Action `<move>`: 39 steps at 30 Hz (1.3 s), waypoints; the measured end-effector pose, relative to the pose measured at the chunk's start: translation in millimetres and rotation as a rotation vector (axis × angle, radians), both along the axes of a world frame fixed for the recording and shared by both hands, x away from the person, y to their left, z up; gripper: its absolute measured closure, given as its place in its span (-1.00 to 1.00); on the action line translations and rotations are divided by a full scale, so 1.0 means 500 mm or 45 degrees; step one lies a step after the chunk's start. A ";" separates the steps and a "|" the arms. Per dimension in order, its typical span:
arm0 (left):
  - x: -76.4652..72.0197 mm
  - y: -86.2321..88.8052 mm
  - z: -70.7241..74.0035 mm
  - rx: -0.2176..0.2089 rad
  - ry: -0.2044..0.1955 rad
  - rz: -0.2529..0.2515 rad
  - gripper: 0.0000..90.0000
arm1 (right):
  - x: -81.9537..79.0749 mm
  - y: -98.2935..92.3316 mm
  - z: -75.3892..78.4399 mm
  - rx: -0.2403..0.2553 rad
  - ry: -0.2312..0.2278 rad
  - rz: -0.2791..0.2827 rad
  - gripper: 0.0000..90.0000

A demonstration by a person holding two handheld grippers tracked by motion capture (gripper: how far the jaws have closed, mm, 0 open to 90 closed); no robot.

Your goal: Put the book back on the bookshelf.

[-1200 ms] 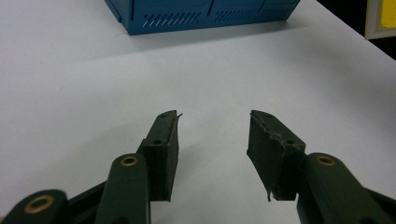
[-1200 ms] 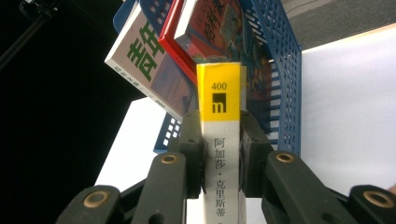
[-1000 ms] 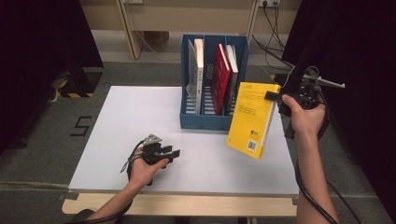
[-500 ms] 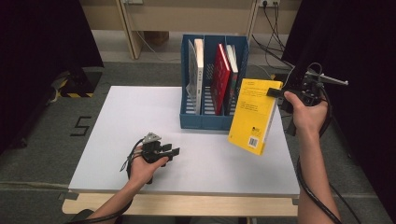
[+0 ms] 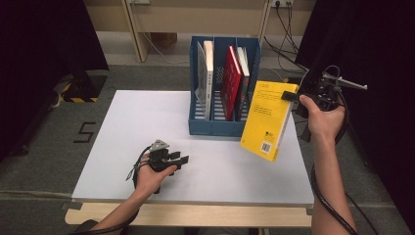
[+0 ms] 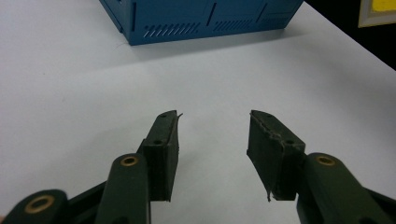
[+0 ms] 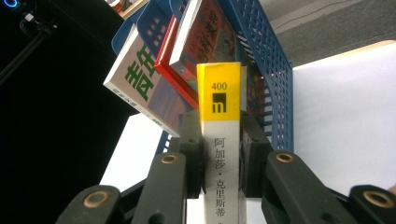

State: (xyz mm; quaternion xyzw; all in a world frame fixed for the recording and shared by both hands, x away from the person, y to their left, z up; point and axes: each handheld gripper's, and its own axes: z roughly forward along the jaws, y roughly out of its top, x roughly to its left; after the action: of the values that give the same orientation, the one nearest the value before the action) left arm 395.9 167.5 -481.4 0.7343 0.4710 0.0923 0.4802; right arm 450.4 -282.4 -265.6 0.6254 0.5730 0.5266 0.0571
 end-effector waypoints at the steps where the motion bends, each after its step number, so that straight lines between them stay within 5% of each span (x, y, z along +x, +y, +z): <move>1: -0.001 0.000 0.000 -0.002 -0.002 0.000 0.17 | 0.000 0.000 0.000 0.000 0.000 0.000 0.69; 39: 0.001 0.003 -0.001 0.011 -0.001 0.001 0.17 | 0.032 0.003 0.033 -0.014 -0.041 -0.064 0.69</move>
State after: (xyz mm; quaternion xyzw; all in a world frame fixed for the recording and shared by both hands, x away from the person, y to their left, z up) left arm 396.5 168.7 -481.8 0.7361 0.4708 0.0950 0.4770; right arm 466.5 -280.9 -249.2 0.6308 0.5590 0.5317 0.0830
